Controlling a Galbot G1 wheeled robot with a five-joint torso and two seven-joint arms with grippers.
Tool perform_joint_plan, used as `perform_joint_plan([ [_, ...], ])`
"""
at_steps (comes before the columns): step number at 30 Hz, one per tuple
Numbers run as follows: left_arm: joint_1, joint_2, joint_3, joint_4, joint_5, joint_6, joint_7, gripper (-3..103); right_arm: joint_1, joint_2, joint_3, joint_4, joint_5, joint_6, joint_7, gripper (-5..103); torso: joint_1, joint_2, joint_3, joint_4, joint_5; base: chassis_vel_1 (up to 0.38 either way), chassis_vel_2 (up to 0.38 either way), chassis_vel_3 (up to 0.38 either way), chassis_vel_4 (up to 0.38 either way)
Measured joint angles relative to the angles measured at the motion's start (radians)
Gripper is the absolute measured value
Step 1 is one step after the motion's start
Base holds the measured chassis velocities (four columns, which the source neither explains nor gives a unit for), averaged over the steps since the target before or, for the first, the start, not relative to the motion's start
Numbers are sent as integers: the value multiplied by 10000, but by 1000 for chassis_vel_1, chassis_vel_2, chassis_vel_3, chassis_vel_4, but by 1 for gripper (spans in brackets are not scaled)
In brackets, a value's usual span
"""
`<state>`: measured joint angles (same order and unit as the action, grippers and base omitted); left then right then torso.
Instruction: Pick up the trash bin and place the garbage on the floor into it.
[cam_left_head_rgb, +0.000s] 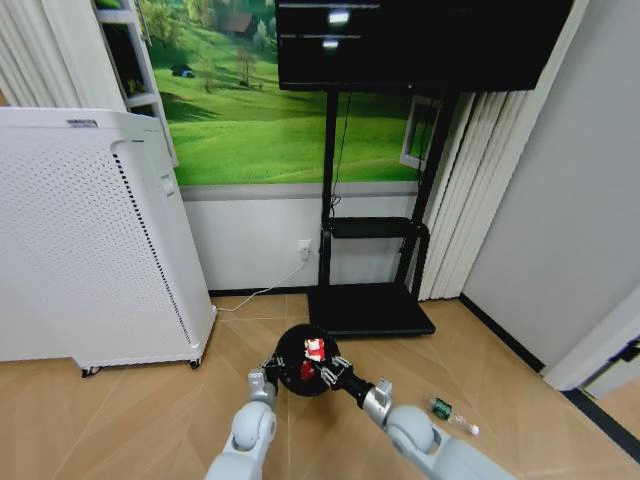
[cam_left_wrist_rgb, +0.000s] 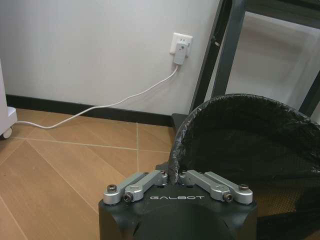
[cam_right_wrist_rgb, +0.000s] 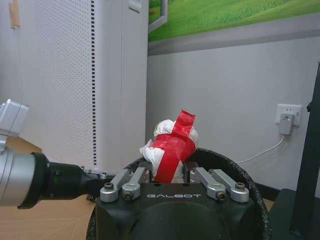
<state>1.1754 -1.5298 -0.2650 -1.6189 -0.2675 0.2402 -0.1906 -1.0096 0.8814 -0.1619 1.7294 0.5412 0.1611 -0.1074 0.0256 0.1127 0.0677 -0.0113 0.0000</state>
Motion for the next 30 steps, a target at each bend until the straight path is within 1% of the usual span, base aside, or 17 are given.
perform_joint_plan([
  [1, 0, 0, 0, 0, 0, 0, 0, 3, 0, 0, 0, 0, 0, 0, 0, 28, 0, 0, 0, 0, 0, 0, 0, 0, 0],
  [2, 32, -18, 16, -22, 24, 0, 11, 3, 2, -8, 8, 1, 58, -66, 42, 33, 0, 0, 0, 0, 0, 0, 0, 0, 0],
  [3, 32, -18, 16, -22, 24, 0, 11, 3, 2, -8, 8, 1, 58, -66, 42, 33, 0, 0, 0, 0, 0, 0, 0, 0, 0],
  [6, 81, -13, 15, -63, 49, 0, 25, 3, -29, -65, 108, 18, 122, -133, 1, 49, 0, 0, 0, 0, 0, 0, 0, 0, 0],
  [10, 108, -3, 1, -88, 50, 0, 31, 3, -44, -93, 163, 18, 131, -136, -20, 49, 1, 0, 0, -1, 0, 0, 0, 0, 0],
  [11, 119, 4, -9, -100, 51, 0, 34, 3, -45, -101, 180, 18, 134, -137, -34, 60, 0, 0, 0, 0, 0, 0, 0, 0, 0],
  [13, 140, 17, -38, -133, 52, 0, 39, 3, -41, -118, 208, 17, 142, -138, -59, 71, 0, 0, 0, 0, 0, 0, 0, 0, 0],
  [14, 140, 17, -38, -133, 52, 0, 39, 3, -41, -118, 208, 17, 142, -138, -59, 71, 0, 0, 0, 0, 0, 0, 0, 0, 0],
  [16, 148, 23, -59, -152, 51, 0, 46, 3, -38, -130, 214, 24, 147, -140, -68, 82, 0, 0, 0, 0, 0, 0, 0, 0, 0],
  [17, 148, 23, -59, -152, 51, 0, 46, 3, -38, -130, 214, 24, 147, -140, -68, 82, 0, 0, 0, 0, 0, 0, 0, 0, 0],
  [19, 160, 25, -80, -174, 50, 0, 49, 3, -51, -133, 227, 46, 149, -143, -71, 93, 0, 0, 0, 1, 1, 0, 0, 0, 0],
  [20, 160, 25, -80, -174, 50, 0, 49, 3, -51, -133, 227, 46, 149, -143, -71, 93, 0, 0, 0, 1, 1, 0, 0, 0, 0],
  [21, 163, 25, -86, -177, 51, 0, 49, 3, -55, -134, 231, 51, 149, -144, -71, 97, 0, 0, 0, 1, 1, 0, 0, 0, 0],
  [28, 200, 30, -107, -224, 49, 0, 54, 3, -81, -119, 295, 67, 175, -165, -47, 100, 0, 0, 0, -1, 0, 0, 0, 0, 0],
  [30, 390, 132, -307, -525, -16, 0, 61, 3, -146, 120, 950, 50, 445, -352, 88, 100, 0, 0, 0, 0, 0, 0, 0, 0, 0],
])
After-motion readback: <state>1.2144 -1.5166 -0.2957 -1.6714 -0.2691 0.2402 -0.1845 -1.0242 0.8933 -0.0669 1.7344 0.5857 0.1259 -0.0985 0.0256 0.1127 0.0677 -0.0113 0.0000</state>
